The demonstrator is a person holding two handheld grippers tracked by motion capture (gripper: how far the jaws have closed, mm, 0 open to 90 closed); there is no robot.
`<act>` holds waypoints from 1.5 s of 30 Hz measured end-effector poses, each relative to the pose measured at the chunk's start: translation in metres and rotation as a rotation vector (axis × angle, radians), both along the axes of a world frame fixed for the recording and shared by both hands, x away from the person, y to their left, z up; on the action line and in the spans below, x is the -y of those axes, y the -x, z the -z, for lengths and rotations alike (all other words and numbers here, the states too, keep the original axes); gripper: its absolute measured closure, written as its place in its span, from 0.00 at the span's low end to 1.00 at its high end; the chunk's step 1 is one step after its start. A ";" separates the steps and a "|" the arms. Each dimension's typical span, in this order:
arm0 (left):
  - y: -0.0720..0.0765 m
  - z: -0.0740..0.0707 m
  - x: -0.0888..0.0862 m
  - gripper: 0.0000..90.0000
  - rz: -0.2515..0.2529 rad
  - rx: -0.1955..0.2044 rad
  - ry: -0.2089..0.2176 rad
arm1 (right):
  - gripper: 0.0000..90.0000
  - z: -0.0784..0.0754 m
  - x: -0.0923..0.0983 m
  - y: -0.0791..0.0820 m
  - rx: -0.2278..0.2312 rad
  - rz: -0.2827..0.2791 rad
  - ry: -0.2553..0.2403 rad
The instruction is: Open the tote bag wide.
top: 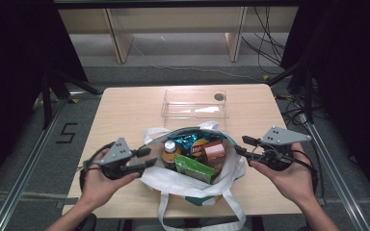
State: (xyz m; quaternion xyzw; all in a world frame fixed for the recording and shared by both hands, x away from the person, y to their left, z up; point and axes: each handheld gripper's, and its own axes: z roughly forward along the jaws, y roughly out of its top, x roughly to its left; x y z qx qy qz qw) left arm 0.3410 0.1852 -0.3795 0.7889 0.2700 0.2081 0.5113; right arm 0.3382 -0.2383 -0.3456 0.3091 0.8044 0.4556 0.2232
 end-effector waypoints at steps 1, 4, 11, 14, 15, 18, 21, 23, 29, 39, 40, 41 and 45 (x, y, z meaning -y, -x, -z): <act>-0.003 -0.002 -0.004 0.63 -0.013 0.011 -0.008 | 0.65 0.000 -0.003 0.001 -0.040 0.013 -0.012; -0.013 -0.003 -0.011 0.60 -0.032 0.038 -0.043 | 0.70 -0.001 -0.006 -0.007 -0.006 -0.009 0.015; -0.032 0.011 -0.011 0.52 0.016 -0.036 -0.161 | 0.78 -0.002 -0.013 -0.020 -0.019 -0.015 0.033; -0.035 0.015 -0.007 0.59 0.039 -0.037 -0.195 | 0.87 -0.003 -0.014 -0.020 -0.031 -0.025 0.036; -0.037 0.016 -0.006 0.64 0.051 -0.027 -0.221 | 0.88 -0.004 -0.014 -0.020 -0.025 -0.020 0.040; -0.043 0.015 -0.005 0.80 0.060 -0.022 -0.250 | 0.92 -0.004 -0.014 -0.021 -0.038 -0.025 0.044; -0.046 0.010 -0.004 0.88 0.055 -0.034 -0.202 | 0.98 -0.005 -0.012 -0.022 -0.034 -0.012 0.049; -0.048 0.005 -0.004 0.91 0.050 -0.034 -0.186 | 0.99 -0.006 -0.010 -0.023 -0.028 0.003 0.043; -0.054 -0.005 0.000 0.92 0.032 -0.046 -0.123 | 1.00 -0.007 -0.006 -0.026 -0.046 0.059 0.012; -0.065 -0.006 0.007 0.91 0.025 -0.090 -0.064 | 1.00 0.001 0.002 -0.039 -0.083 0.137 0.006; -0.067 -0.006 0.008 0.91 0.020 -0.098 -0.064 | 1.00 0.003 0.002 -0.041 -0.084 0.142 0.006; -0.069 -0.005 0.008 0.91 0.017 -0.101 -0.059 | 1.00 0.004 0.003 -0.044 -0.075 0.144 0.010; -0.077 -0.004 0.010 0.91 0.001 -0.103 -0.041 | 1.00 0.009 0.003 -0.050 -0.079 0.149 0.015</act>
